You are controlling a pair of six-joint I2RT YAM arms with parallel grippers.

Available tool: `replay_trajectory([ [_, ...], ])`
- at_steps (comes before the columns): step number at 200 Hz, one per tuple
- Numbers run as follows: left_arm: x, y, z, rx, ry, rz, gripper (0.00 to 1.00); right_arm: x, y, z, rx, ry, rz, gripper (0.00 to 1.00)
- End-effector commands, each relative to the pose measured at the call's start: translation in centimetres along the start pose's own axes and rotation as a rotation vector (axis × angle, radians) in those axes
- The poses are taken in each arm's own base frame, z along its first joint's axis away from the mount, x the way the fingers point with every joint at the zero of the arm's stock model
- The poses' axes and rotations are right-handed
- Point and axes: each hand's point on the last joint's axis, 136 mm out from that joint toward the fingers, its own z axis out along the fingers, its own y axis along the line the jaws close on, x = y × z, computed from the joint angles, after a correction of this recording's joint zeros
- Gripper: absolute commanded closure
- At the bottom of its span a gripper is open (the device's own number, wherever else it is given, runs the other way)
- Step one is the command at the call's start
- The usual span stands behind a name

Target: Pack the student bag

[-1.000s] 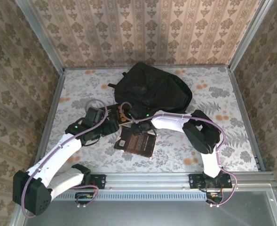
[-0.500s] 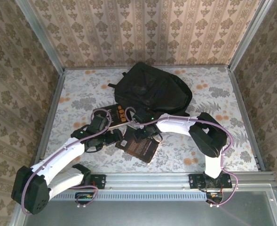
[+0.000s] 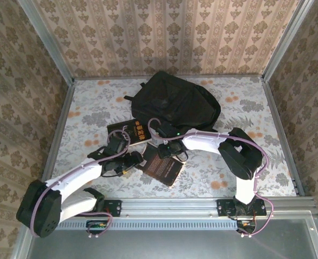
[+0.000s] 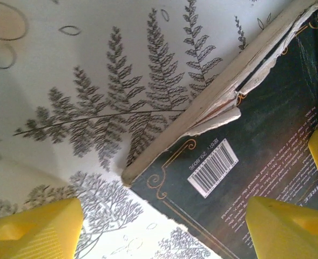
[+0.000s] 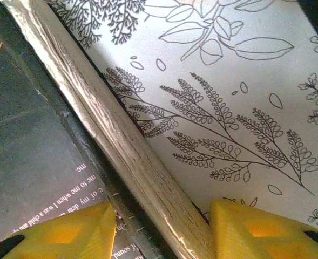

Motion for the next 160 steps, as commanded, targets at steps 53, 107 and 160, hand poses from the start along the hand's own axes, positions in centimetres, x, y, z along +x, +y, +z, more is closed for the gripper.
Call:
replay_trajectory([
  [53, -1.8, -2.9, 2.6, 0.058, -0.010, -0.017, 0.22, 2.5, -1.6, 0.8, 0.009, 0.032, 0.106, 0.50],
  [107, -3.7, -6.2, 4.5, 0.084, 0.015, 0.003, 0.24, 3.2, -1.5, 0.0, -0.057, 0.016, 0.164, 0.50],
  [160, -4.1, -9.3, 2.8, 0.164, 0.001, 0.068, 0.24, 3.3, -2.4, -0.1, -0.089, -0.019, 0.251, 0.49],
])
